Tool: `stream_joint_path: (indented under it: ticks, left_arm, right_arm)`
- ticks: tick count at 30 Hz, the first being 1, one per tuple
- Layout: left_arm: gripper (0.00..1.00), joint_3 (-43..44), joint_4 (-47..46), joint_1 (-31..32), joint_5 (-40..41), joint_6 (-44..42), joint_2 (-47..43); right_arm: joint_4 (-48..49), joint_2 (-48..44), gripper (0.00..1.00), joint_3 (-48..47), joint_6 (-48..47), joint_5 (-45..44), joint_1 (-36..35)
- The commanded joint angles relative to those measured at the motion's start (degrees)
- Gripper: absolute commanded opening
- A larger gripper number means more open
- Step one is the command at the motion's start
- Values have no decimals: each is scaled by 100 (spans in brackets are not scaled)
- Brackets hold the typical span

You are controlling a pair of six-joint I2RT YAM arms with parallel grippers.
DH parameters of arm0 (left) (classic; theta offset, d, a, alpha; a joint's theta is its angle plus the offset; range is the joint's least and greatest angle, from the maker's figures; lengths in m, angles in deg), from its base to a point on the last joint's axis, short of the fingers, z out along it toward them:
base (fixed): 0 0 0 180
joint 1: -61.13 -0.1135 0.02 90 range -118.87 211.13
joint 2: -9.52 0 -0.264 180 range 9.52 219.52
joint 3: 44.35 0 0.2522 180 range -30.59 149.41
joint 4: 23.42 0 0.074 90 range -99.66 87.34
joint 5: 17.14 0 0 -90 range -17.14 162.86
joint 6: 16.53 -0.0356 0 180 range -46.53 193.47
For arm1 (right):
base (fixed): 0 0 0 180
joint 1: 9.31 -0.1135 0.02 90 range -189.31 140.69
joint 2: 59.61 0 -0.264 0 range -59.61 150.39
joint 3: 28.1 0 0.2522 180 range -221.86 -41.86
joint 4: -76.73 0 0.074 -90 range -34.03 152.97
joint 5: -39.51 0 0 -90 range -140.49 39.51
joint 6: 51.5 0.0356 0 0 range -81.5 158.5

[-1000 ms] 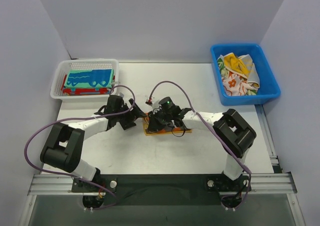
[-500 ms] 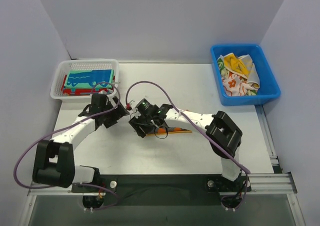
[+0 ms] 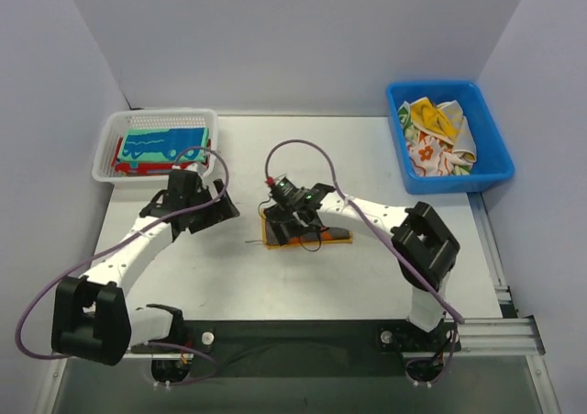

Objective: Fold and stack the towels
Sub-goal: Smooth out wrinkles on the folded towel, then neatly place the folded towel into the bin

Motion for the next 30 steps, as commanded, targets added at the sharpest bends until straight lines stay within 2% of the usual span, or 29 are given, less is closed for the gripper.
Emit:
stream_joint_path:
  ticks: [1, 3, 9, 14, 20, 24, 26, 28, 30]
  left_arm:
    - [97, 103, -26, 728, 68, 67, 218]
    - [97, 227, -114, 1107, 288, 234, 525]
    - [95, 866, -360, 1573, 657, 226, 1553]
    - [95, 1369, -693, 1644, 755, -20, 2273]
    - [89, 1817, -1063, 1635, 896, -424, 3003]
    - [83, 1923, -1125, 1609, 668, -539, 3364]
    - [75, 1967, -1125, 1600, 641, -574, 3513]
    - [60, 1976, -1125, 1600, 527, -618, 3593]
    - [59, 1906, -1125, 1600, 422, -653, 3655]
  right_arm:
    - [-257, -885, 84, 622, 535, -585, 626]
    - [-230, -1263, 85, 964, 588, -577, 838]
    - [365, -2090, 83, 1774, 597, -182, 1463]
    - [718, -2257, 82, 2144, 447, 196, 1516]
    - [1149, -2267, 82, 2355, 333, 592, 1525]
    - [1281, -2284, 82, 2451, 245, 680, 1516]
    - [1316, -2267, 81, 2478, 228, 724, 1525]
    - [1360, -2258, 81, 2504, 254, 776, 1525]
    - [1396, -2267, 81, 2531, 245, 794, 1525]
